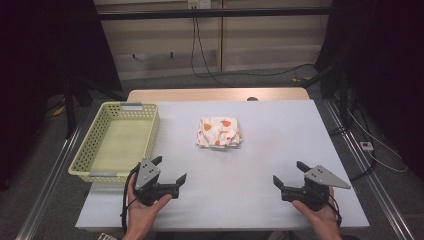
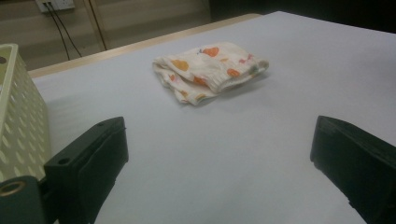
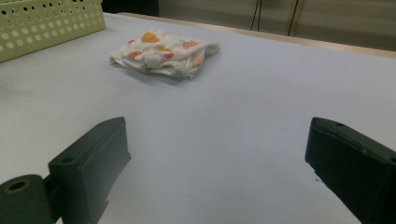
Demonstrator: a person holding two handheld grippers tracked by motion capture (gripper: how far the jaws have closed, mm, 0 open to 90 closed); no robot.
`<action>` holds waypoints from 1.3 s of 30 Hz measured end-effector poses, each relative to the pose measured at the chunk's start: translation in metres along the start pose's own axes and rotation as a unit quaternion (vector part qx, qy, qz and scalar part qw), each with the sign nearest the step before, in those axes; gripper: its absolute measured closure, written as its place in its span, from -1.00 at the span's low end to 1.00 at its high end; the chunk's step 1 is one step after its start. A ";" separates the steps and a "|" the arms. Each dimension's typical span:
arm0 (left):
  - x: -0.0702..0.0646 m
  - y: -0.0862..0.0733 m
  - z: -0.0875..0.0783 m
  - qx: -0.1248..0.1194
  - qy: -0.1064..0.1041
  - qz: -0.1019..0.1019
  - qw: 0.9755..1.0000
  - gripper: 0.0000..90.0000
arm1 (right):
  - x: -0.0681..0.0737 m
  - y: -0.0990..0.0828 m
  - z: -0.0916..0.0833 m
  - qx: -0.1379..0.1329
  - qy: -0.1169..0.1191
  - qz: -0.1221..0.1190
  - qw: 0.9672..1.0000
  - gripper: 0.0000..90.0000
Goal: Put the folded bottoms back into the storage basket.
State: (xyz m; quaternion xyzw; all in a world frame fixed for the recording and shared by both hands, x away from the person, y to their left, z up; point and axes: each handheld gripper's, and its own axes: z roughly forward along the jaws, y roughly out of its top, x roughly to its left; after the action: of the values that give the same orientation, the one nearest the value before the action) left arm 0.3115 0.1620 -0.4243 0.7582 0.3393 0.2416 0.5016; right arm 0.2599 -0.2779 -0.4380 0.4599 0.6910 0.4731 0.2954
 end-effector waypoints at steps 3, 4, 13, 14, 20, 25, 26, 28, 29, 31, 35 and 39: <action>0.000 -0.001 0.001 0.006 -0.001 -0.002 1.000 -0.90 | 0.000 0.000 0.000 0.001 -0.002 0.003 1.000 -0.88; 0.000 -0.001 0.001 0.006 -0.002 -0.004 1.000 -0.91 | 0.000 0.000 0.000 0.000 -0.001 0.003 1.000 -0.88; -0.008 0.002 0.009 0.016 -0.011 0.014 1.000 -0.93 | -0.003 0.000 0.001 0.000 0.004 0.012 1.000 -0.88; -0.008 0.002 0.010 0.017 -0.015 0.009 1.000 -0.93 | -0.003 0.000 0.000 -0.001 0.004 0.011 1.000 -0.87; -0.006 0.004 0.015 0.024 -0.025 -0.002 0.999 -0.93 | -0.003 0.001 -0.001 -0.003 0.005 0.015 1.000 -0.87; -0.005 0.008 0.017 0.021 -0.041 -0.011 0.999 -0.93 | -0.003 0.001 -0.002 -0.005 0.008 0.015 1.000 -0.86; -0.005 0.009 0.018 0.022 -0.039 -0.008 0.999 -0.93 | -0.003 0.001 -0.002 -0.005 0.011 0.014 1.000 -0.86; -0.005 0.011 0.020 0.021 -0.038 -0.006 0.999 -0.93 | -0.002 0.001 -0.001 -0.004 0.011 0.014 1.000 -0.86; -0.005 0.011 0.020 0.021 -0.038 -0.006 0.999 -0.93 | -0.002 0.001 -0.001 -0.003 0.011 0.013 1.000 -0.86; -0.006 0.013 0.021 0.022 -0.041 -0.005 0.999 -0.92 | -0.001 0.001 -0.001 -0.002 0.010 0.013 1.000 -0.86; -0.009 0.017 0.023 0.026 -0.036 -0.002 0.999 -0.88 | -0.002 0.001 -0.001 -0.002 0.010 0.016 1.000 -0.85; -0.009 0.025 0.025 0.014 -0.034 -0.005 0.999 -0.90 | -0.002 0.001 0.000 -0.002 0.010 0.015 1.000 -0.85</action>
State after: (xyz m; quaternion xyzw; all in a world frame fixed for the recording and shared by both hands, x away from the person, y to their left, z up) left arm 0.3298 0.1340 -0.4109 0.7711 0.3290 0.2084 0.5037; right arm 0.2608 -0.2799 -0.4368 0.4645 0.6860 0.4836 0.2825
